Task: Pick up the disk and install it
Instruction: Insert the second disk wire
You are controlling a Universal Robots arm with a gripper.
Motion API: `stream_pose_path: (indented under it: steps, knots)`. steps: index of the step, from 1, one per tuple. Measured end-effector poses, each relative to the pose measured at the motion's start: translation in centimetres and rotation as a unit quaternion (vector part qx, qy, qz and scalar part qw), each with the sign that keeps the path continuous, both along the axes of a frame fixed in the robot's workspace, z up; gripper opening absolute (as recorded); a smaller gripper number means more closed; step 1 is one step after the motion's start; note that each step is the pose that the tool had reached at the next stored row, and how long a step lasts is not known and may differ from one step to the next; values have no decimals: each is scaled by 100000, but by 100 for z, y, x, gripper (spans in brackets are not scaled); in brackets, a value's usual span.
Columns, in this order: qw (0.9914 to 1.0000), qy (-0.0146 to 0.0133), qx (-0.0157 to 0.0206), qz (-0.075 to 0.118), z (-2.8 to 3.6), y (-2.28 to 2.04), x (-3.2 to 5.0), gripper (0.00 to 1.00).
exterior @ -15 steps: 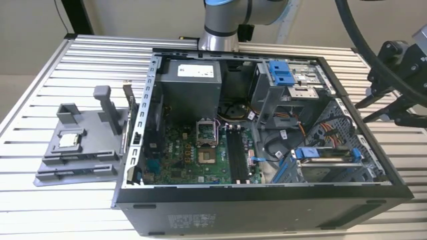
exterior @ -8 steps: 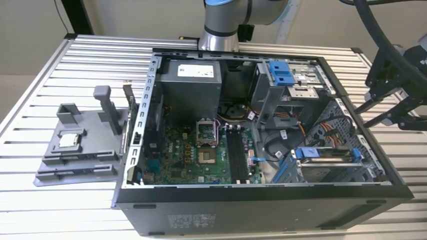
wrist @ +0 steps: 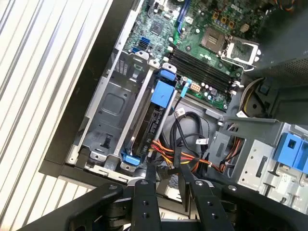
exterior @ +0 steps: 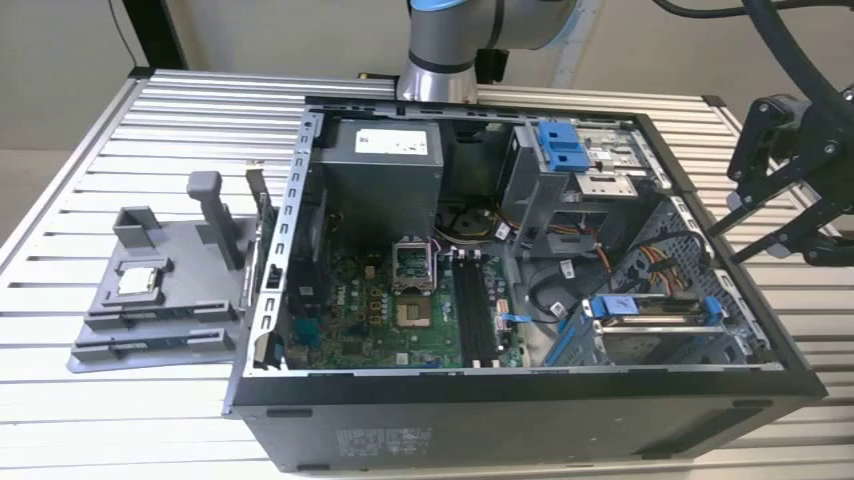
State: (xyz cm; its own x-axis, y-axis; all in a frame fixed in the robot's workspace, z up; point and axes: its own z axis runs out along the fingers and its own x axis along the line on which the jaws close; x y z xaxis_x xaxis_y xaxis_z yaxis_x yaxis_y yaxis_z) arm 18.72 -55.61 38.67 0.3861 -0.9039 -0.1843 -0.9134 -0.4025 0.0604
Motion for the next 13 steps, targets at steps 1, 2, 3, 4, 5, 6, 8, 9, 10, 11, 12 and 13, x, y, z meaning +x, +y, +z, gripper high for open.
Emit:
stream_pose_path:
  steps: [1,2,3,4,5,6,8,9,10,11,12,13]
  knots:
    - [99998,2,-95,676,-1,0,0,100]
    - [99992,3,-174,1243,-1,0,-1,100]
    - [99983,3,-239,1855,-1,0,-1,100]
    - [99971,1,-267,2406,-1,-1,-1,100]
    - [99957,-2,-290,2908,0,-3,-1,100]
    - [99942,-3,-297,3397,0,-4,-1,100]
    - [99903,-21,-301,4382,0,-8,-1,100]
    - [99881,-43,-295,4860,-1,-11,-1,100]
    - [99859,-70,-300,5291,0,-17,-1,100]
    - [99847,-200,-308,5519,-1,-20,-8,100]
    - [99840,-445,-328,5632,-3,-20,-19,100]
    - [99826,-846,-356,5819,-5,-22,-26,100]
